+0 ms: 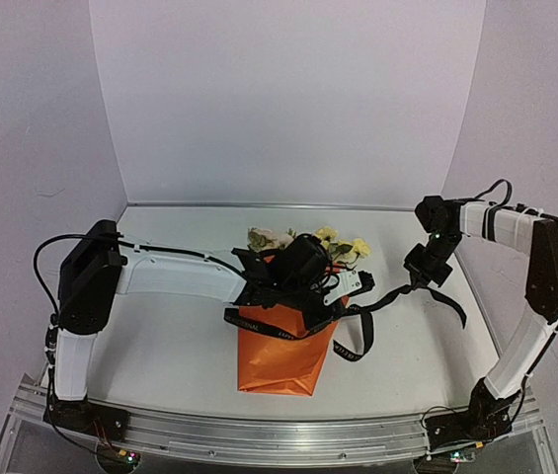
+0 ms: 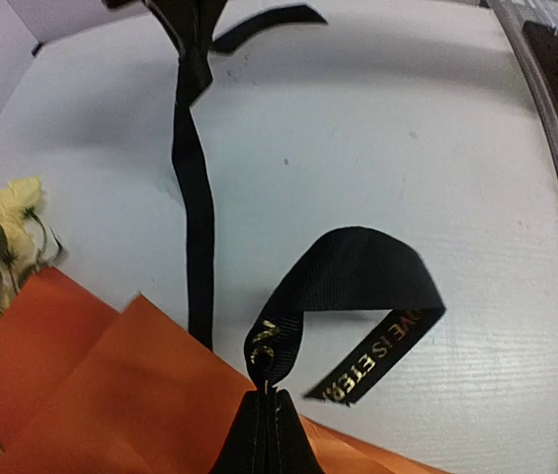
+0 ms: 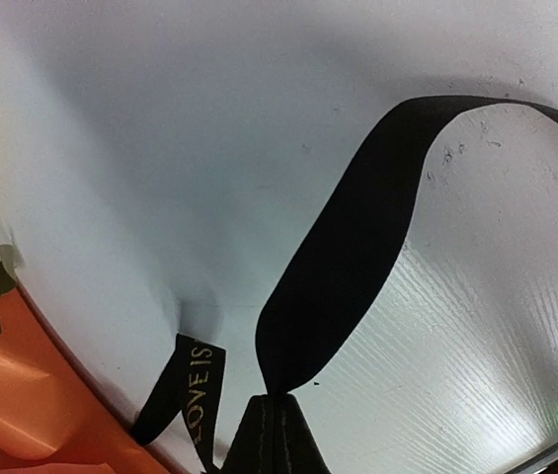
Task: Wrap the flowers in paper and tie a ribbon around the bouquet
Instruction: Place the left side of the ribbon on the folded bouquet, then place the right side of the ribbon on the folded bouquet.
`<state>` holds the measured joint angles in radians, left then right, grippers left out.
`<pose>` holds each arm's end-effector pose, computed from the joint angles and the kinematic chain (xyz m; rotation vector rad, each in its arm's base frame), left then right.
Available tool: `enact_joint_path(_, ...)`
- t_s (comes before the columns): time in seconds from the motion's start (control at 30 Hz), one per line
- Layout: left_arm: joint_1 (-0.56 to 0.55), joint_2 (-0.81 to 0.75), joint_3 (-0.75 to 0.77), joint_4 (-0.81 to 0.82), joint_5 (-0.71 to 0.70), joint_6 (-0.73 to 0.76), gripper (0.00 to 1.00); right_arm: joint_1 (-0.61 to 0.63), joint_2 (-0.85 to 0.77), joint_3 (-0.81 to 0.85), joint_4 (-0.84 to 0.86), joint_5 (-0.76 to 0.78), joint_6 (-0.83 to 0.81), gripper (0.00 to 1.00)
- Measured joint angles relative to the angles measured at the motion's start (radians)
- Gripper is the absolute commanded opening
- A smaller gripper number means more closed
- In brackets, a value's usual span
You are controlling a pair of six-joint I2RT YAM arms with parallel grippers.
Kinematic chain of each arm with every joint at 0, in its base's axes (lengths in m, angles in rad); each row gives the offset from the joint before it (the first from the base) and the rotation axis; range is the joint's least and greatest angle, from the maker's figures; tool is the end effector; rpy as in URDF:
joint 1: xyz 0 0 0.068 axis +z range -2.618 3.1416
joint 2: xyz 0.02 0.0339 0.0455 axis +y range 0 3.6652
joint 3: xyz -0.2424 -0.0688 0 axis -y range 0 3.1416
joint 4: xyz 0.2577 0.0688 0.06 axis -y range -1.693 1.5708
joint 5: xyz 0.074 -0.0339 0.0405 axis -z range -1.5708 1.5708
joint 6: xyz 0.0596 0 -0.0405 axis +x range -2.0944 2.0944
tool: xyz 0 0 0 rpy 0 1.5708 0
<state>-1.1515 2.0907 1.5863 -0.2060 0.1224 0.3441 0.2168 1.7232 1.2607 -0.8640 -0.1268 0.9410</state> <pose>0.1953 -0.4560 0.1650 1.6378 1.6692 -0.5531 0.3367 0.0819 0.1626 1.0357 2.7998 0.3591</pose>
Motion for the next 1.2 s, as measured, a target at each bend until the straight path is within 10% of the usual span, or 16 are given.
enact_joint_path(0.33,0.0,0.038,0.084,0.069,0.014,0.053,0.01,0.011,0.01,0.12,-0.066,-0.024,-0.071,0.0)
enact_joint_path(0.63,0.006,0.122,0.149,0.076,0.028,-0.027,0.72,0.035,0.01,0.16,-0.081,-0.029,-0.129,0.0)
enact_joint_path(1.0,0.195,-0.193,-0.165,0.264,0.102,-0.37,0.76,0.12,0.01,0.244,-0.092,-0.019,-0.277,0.0)
enact_joint_path(1.2,0.428,-0.52,-0.449,0.328,0.07,-0.616,0.7,0.426,0.007,0.31,-0.06,-0.052,-0.498,0.15)
